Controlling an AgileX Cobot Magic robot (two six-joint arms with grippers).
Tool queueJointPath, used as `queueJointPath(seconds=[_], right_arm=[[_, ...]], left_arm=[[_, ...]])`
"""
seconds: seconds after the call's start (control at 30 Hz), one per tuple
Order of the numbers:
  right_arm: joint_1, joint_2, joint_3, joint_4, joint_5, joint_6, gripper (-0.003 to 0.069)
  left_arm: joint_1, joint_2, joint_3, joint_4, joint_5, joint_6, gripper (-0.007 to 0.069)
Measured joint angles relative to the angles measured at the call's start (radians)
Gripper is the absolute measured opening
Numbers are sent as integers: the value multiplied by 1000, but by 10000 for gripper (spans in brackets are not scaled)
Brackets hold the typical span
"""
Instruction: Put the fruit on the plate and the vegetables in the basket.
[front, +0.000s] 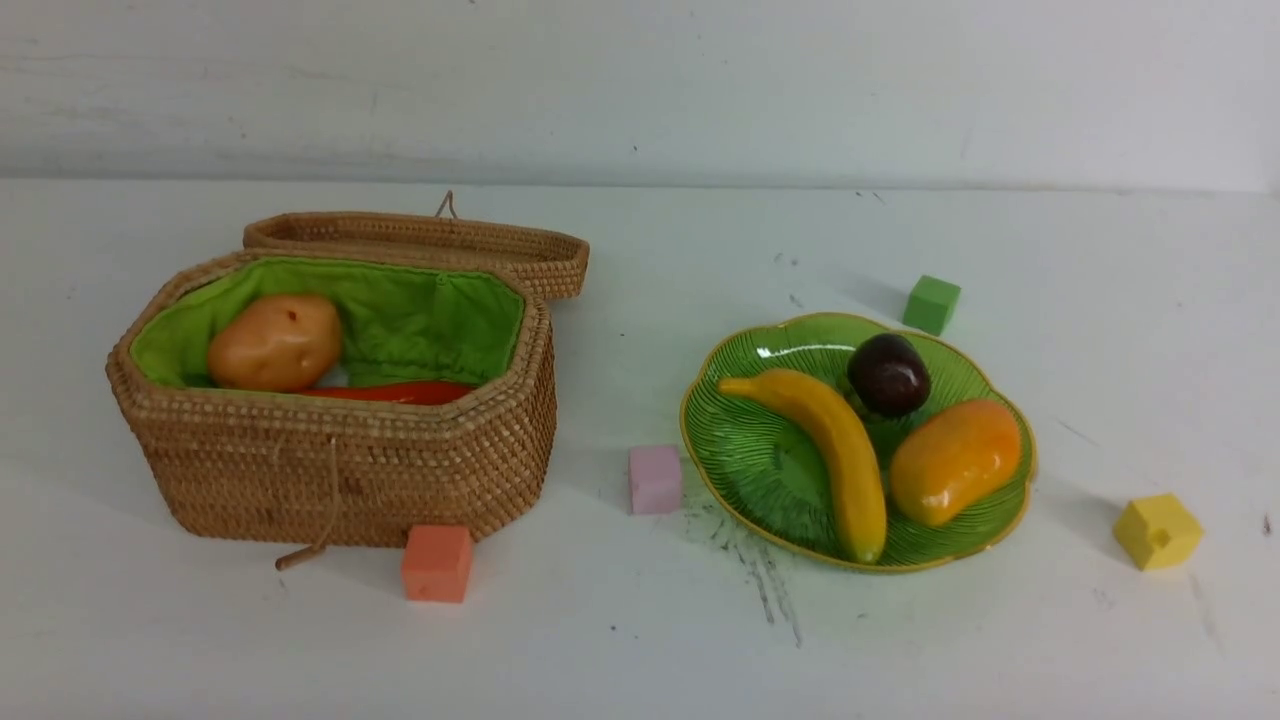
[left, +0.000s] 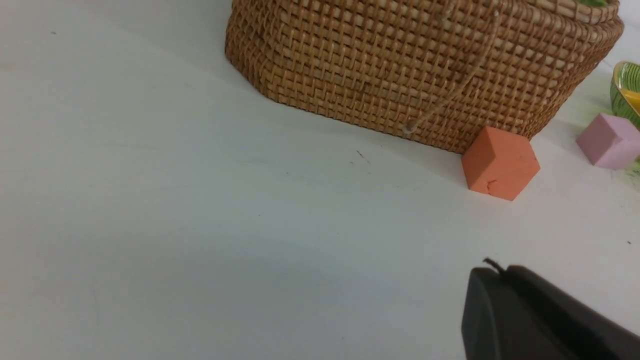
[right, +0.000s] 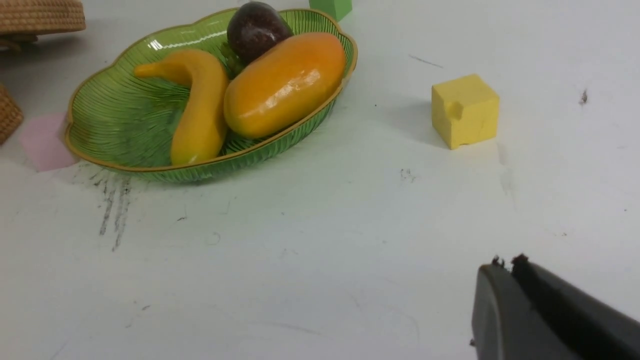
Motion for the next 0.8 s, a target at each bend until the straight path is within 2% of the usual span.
queueJointPath(seconds=[0.8], right_arm=[[0, 0, 0, 0, 0, 0, 67]], left_arm=[[0, 0, 0, 0, 0, -2, -13]])
